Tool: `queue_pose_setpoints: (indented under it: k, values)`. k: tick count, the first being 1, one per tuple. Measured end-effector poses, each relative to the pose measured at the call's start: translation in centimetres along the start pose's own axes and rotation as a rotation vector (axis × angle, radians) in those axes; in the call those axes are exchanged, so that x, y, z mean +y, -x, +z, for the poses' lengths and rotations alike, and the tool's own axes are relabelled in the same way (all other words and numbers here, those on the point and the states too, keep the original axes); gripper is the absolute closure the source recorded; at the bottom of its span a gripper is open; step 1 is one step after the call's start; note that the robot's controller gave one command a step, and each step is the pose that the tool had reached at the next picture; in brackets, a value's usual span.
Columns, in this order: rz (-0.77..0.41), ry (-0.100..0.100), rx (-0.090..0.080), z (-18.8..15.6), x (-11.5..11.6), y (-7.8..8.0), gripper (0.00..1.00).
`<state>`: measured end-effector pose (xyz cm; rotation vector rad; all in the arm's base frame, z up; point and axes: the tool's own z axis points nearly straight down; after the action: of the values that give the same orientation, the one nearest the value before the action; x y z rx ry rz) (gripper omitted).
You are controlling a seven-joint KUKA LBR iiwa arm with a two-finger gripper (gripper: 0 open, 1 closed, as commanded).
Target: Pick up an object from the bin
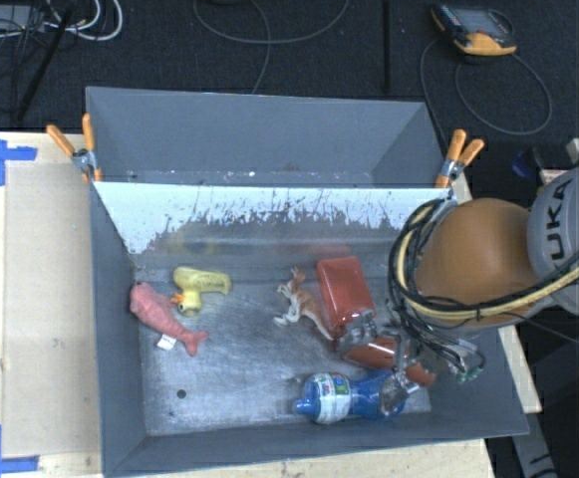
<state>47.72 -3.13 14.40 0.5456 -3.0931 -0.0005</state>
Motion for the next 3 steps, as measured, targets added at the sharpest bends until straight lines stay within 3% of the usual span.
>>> queue_pose_setpoints:
  k: [1,2,3]
  values:
    - [-0.068,-0.001,-0.01,7.17,-3.21,-0.66,0.0]
    - [-0.069,0.001,0.002,6.42,-2.9,-0.89,1.0]
    - [-0.069,0.001,0.002,6.42,-2.9,-0.89,1.0]
